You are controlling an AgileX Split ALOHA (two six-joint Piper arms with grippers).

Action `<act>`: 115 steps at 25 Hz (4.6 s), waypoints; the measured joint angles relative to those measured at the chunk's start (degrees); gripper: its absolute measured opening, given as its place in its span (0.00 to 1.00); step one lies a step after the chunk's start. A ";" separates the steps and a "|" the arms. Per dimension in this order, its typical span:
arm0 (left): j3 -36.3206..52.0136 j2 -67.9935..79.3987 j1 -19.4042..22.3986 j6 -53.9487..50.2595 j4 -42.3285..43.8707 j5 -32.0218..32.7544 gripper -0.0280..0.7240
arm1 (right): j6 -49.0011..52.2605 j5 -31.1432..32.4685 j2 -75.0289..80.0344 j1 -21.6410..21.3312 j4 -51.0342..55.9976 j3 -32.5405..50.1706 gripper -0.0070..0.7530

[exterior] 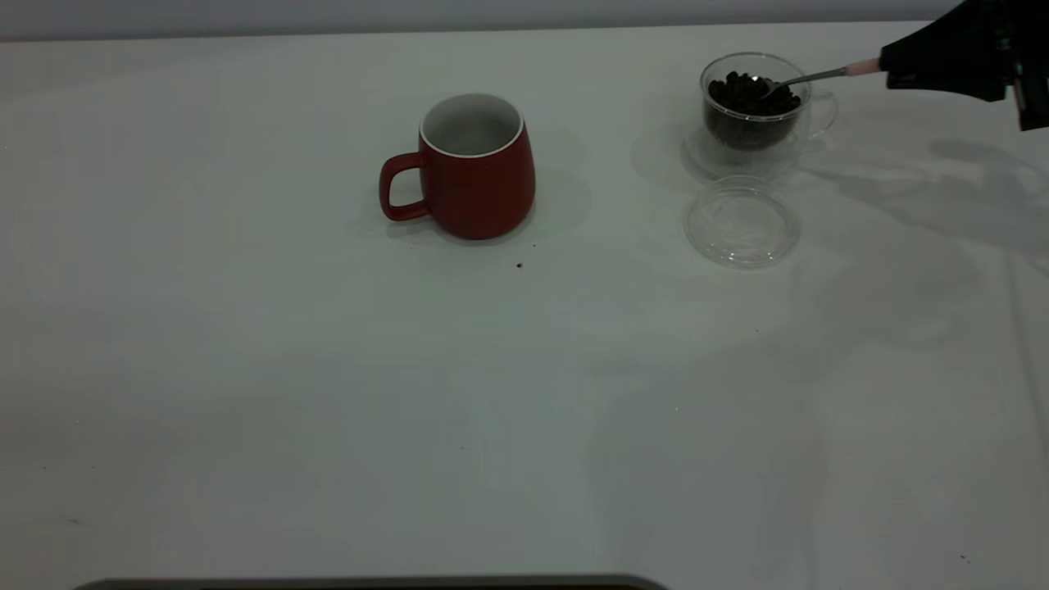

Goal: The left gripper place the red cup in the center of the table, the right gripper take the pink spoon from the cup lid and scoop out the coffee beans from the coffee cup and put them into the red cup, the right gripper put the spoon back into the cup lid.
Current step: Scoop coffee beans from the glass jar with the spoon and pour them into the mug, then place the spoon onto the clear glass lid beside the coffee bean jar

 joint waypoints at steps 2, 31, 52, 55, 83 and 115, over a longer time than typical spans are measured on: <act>0.00 0.00 0.00 0.00 0.00 0.00 0.69 | 0.67 0.27 0.00 -0.77 0.00 0.00 0.14; 0.00 0.00 0.00 0.07 0.00 0.00 0.69 | 4.97 7.62 1.13 11.93 8.34 0.00 0.14; 0.00 0.00 0.00 -0.06 0.00 0.00 0.69 | -22.27 -8.77 -0.23 26.69 12.22 0.00 0.14; 0.00 0.00 0.00 -0.02 0.00 0.00 0.69 | -30.75 -10.08 -1.72 26.69 12.22 0.00 0.14; 0.00 0.00 0.00 -0.02 0.00 0.00 0.69 | -1.08 5.58 -3.59 1.78 -24.55 0.00 0.14; 0.00 0.00 0.00 0.05 0.00 0.00 0.69 | -4.98 -1.11 6.28 2.92 -14.08 -0.06 0.74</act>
